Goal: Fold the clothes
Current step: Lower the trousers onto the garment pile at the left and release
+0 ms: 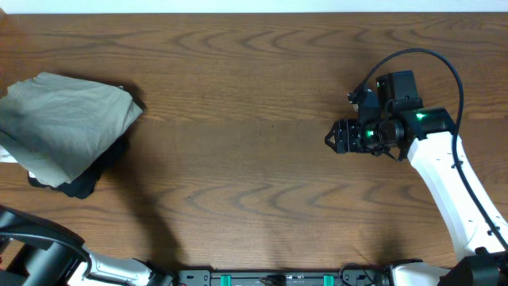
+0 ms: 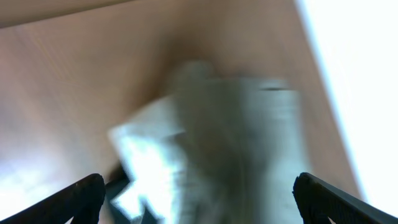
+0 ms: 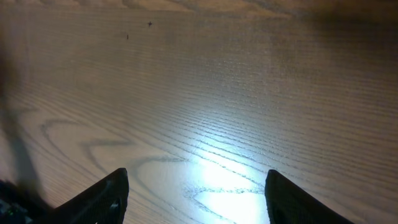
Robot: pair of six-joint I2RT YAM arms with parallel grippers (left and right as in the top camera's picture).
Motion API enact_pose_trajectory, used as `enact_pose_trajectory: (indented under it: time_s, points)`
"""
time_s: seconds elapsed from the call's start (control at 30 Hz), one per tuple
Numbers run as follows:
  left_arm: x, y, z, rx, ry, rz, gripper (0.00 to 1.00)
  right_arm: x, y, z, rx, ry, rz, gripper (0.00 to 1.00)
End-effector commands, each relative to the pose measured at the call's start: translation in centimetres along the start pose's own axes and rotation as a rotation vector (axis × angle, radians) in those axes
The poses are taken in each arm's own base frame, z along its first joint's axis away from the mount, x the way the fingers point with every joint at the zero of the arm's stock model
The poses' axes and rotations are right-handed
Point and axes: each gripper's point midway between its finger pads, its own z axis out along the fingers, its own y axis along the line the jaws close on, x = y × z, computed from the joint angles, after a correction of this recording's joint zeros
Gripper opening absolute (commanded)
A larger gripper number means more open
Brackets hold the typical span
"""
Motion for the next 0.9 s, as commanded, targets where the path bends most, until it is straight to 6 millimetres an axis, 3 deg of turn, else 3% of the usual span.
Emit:
enact_pose_trajectory:
  time_s: [0.0,0.2,0.5,0.6,0.7,0.87]
  points:
    - [0.0,-7.2,-2.7,0.321,-0.001,0.148,0.98,0.0,-0.5,-0.2,0.015,-0.008,0.004,0.69]
    - [1.1,-13.1,-6.3,0.659,0.027,0.24,0.98,0.0,-0.7,-0.2,0.031,-0.008,0.005,0.69]
    - [3.7,-15.4,-3.7,0.764,0.105,0.353,0.98,0.3,-0.8,-0.2,0.033,0.004,0.009,0.68]
    - [4.1,-14.8,-2.1,0.753,0.135,0.332,0.98,0.3,-0.8,-0.2,0.032,0.003,0.013,0.68]
    - [4.6,-12.8,-0.1,0.69,0.168,0.305,0.98,0.3,-0.8,-0.2,0.032,0.003,0.024,0.68]
    - [6.2,-7.0,4.2,0.506,0.249,0.22,0.98,0.3,-0.8,-0.2,0.033,0.004,0.028,0.68]
